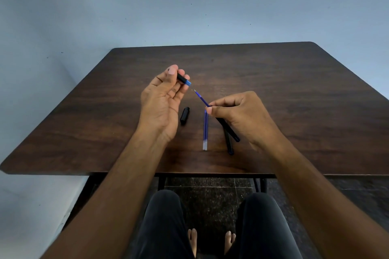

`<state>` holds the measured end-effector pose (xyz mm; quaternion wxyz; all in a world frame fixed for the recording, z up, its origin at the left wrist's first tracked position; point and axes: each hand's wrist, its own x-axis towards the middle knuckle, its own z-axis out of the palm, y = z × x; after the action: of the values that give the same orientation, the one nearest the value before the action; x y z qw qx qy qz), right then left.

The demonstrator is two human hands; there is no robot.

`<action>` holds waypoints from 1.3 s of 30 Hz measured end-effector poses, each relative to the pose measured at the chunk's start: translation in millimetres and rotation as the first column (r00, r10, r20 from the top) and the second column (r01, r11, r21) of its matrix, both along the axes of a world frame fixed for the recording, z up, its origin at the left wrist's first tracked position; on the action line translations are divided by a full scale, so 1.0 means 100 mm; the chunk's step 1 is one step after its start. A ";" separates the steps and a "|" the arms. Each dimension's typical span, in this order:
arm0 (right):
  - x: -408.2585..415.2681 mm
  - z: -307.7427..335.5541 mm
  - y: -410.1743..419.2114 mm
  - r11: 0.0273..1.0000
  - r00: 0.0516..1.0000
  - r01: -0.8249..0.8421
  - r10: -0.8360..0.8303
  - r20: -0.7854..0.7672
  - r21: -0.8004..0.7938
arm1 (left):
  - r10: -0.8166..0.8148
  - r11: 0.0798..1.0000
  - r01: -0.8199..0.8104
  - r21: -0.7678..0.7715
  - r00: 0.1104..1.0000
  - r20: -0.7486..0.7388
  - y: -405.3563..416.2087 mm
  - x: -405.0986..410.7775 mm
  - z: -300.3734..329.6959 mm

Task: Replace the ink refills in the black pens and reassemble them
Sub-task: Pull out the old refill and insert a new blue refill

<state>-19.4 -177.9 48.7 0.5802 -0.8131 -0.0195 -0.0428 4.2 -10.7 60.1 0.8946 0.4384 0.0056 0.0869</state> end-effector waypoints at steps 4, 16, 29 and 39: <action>0.01 0.00 -0.02 0.998 1.000 -0.010 0.010 0.016 0.055 | 0.046 0.990 -0.043 0.131 0.999 -0.021 0.04 0.03 -0.07; 0.09 0.00 -0.02 0.936 0.999 -0.010 0.021 -0.026 0.351 | -0.013 0.630 0.028 0.776 1.000 -0.026 -0.07 -0.09 -0.21; 0.16 -0.07 -0.06 0.825 0.994 0.032 0.035 -0.107 0.565 | 0.044 0.421 -0.153 0.894 0.988 0.148 -0.13 -0.18 -0.32; 0.19 -0.10 -0.20 0.812 0.996 0.011 0.043 -0.079 0.584 | 0.046 0.321 -0.189 0.928 0.982 0.184 -0.14 -0.18 -0.28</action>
<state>-0.2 -197.5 38.4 0.8023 -0.5967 0.0134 -0.0059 -13.7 -25.0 32.6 0.4657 0.8665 -0.0694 0.1657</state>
